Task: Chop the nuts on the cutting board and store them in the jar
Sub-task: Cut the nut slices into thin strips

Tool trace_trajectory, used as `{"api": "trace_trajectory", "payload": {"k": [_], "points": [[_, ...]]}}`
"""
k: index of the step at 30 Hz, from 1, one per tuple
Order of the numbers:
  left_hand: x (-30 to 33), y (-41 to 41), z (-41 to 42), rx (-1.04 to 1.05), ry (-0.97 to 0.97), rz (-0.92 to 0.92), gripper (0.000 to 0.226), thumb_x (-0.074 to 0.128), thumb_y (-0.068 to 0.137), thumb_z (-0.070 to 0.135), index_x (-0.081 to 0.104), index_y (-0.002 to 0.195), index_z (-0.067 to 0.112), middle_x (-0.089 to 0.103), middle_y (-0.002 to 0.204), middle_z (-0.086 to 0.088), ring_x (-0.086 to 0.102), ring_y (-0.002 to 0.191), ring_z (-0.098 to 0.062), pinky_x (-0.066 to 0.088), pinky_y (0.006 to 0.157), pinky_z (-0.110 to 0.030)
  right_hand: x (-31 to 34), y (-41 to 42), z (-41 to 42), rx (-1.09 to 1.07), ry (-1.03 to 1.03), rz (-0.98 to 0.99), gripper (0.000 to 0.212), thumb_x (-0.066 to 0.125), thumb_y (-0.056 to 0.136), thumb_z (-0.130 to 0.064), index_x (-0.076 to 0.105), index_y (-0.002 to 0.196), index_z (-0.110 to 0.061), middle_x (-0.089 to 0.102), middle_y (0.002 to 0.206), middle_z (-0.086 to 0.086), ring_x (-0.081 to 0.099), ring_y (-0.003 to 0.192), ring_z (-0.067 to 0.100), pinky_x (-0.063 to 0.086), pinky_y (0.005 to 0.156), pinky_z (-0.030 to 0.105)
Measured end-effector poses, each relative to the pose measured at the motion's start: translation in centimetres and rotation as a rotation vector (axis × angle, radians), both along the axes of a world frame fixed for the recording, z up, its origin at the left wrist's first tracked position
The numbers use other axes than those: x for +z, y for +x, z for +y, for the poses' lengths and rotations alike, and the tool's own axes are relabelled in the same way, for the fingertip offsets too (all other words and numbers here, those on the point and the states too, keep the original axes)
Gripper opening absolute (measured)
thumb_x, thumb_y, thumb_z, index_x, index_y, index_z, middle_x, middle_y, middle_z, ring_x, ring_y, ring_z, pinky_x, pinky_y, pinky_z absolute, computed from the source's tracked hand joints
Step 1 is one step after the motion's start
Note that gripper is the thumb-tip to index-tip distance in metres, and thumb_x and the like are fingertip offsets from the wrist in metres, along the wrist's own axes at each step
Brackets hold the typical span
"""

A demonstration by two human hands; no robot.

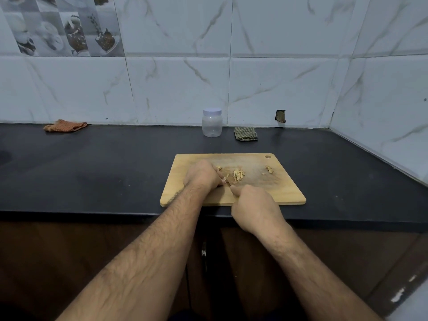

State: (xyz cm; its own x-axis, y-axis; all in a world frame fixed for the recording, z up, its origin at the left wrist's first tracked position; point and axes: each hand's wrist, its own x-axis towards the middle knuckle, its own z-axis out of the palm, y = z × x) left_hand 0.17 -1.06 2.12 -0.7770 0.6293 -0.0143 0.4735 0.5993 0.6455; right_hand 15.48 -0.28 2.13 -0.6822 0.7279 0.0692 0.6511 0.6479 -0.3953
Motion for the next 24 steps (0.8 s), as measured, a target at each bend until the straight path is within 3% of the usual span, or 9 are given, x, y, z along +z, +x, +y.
{"api": "trace_trajectory", "payload": {"k": [9, 19, 24], "points": [[-0.3, -0.1, 0.0, 0.002, 0.019, -0.012, 0.012, 0.08, 0.08, 0.024, 0.073, 0.072, 0.03, 0.063, 0.073, 0.017, 0.056, 0.078, -0.003, 0.043, 0.064, -0.023, 0.0, -0.1, 0.7, -0.028, -0.036, 0.063, 0.057, 0.051, 0.09, -0.013, 0.05, 0.144, -0.032, 0.059, 0.136, 0.0, 0.055, 0.121, 0.022, 0.049, 0.095, 0.032], [-0.5, -0.1, -0.1, 0.009, 0.027, -0.018, 0.007, 0.08, 0.079, 0.024, 0.077, 0.082, 0.029, 0.073, 0.098, 0.014, 0.063, 0.09, -0.009, 0.043, 0.071, -0.023, 0.3, -1.1, 0.7, 0.022, -0.02, 0.075, 0.047, 0.046, 0.095, -0.018, 0.055, 0.139, -0.03, 0.063, 0.13, 0.002, 0.058, 0.116, 0.023, 0.051, 0.091, 0.035], [-0.5, -0.2, 0.0, 0.001, 0.028, -0.015, 0.015, 0.079, 0.079, 0.022, 0.071, 0.07, 0.03, 0.073, 0.097, 0.014, 0.062, 0.089, -0.008, 0.044, 0.071, -0.023, 0.3, -1.2, 0.9, 0.032, -0.014, 0.07, 0.047, 0.045, 0.096, -0.022, 0.053, 0.14, -0.032, 0.061, 0.133, 0.001, 0.056, 0.118, 0.023, 0.051, 0.093, 0.035]]}}
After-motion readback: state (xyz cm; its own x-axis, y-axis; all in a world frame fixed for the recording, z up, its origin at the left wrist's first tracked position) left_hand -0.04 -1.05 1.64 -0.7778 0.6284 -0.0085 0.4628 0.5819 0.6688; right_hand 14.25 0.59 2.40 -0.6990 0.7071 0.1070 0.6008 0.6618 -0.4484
